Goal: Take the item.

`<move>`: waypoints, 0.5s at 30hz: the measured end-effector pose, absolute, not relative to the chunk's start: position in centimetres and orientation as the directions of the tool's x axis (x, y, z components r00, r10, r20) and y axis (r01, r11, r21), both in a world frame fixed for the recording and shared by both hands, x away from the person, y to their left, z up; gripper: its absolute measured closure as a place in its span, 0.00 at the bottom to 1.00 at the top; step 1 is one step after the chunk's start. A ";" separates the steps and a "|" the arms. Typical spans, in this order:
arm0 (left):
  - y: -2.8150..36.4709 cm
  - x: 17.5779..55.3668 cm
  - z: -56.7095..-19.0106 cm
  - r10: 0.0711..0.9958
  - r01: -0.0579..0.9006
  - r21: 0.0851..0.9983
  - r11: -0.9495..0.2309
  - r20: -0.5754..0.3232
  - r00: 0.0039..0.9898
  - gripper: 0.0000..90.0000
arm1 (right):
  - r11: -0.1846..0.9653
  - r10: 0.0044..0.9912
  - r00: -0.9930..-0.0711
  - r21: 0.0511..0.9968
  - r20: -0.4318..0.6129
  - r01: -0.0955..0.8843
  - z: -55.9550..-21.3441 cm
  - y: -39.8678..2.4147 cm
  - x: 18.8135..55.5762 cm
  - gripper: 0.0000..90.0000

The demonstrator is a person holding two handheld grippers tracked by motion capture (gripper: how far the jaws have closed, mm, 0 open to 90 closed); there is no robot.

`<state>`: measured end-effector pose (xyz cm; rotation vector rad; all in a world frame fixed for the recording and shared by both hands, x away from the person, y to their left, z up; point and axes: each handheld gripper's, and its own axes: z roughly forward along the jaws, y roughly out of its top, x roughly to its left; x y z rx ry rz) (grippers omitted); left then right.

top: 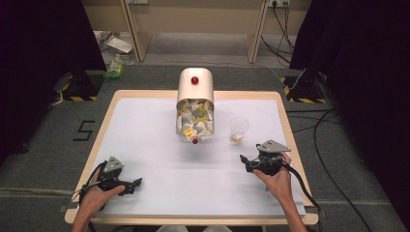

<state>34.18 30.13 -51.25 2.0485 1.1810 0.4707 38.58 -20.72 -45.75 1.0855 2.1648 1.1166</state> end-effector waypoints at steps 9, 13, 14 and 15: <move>30.1 34.2 -51.2 0.856 0.596 0.734 -0.326 -0.038 0.515 0.00 | 0.394 0.799 -0.599 0.799 -0.053 0.454 -47.1 -20.4 37.7 0.25; 30.1 34.2 -51.2 0.856 0.596 0.734 -0.326 -0.038 0.515 0.00 | 0.417 0.788 -0.613 0.778 -0.052 0.470 -47.8 -20.2 37.2 0.25; 30.1 34.2 -51.2 0.856 0.596 0.734 -0.326 -0.038 0.515 0.00 | 0.417 0.788 -0.613 0.778 -0.052 0.470 -47.8 -20.2 37.2 0.25; 30.1 34.2 -51.2 0.857 0.596 0.734 -0.325 -0.038 0.515 0.00 | 0.421 0.785 -0.618 0.775 -0.051 0.470 -47.9 -20.2 37.2 0.25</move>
